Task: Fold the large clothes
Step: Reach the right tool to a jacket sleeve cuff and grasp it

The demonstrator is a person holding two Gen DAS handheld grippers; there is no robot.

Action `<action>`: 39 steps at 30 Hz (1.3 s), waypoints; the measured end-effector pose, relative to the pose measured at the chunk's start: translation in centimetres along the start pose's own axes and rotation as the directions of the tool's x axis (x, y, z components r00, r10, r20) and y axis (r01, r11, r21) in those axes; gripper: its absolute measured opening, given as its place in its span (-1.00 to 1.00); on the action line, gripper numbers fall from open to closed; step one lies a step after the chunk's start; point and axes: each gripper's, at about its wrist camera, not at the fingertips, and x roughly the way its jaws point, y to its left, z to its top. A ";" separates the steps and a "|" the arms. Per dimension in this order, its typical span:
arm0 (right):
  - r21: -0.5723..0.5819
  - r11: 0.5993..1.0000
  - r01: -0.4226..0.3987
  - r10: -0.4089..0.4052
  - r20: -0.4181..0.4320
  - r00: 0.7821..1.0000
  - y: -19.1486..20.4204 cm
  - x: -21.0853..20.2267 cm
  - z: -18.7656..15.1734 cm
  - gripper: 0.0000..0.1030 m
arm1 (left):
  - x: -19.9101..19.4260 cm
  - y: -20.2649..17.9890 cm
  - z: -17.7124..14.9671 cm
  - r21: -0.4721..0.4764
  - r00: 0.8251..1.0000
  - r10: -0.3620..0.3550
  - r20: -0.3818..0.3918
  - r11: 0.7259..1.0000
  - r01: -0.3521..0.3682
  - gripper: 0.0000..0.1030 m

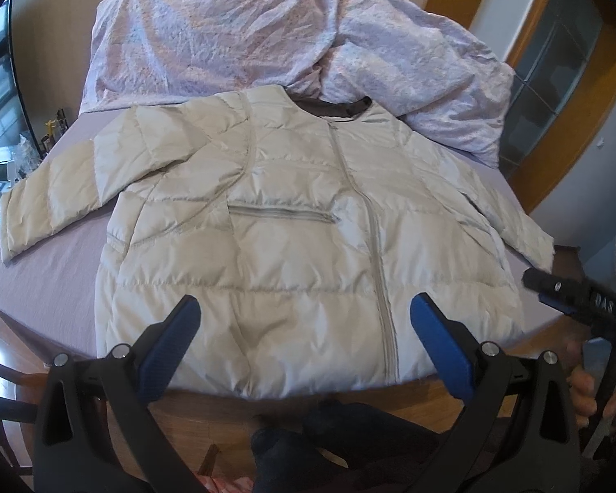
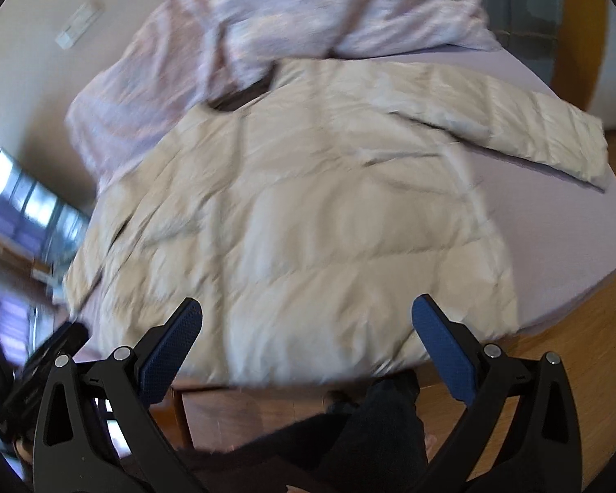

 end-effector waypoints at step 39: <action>0.593 0.783 0.188 -0.258 0.035 0.965 -36.7 5.1 13.1 -0.64 | 10.0 -3.6 7.6 -0.101 0.969 0.217 -0.116 0.968 -0.229 0.96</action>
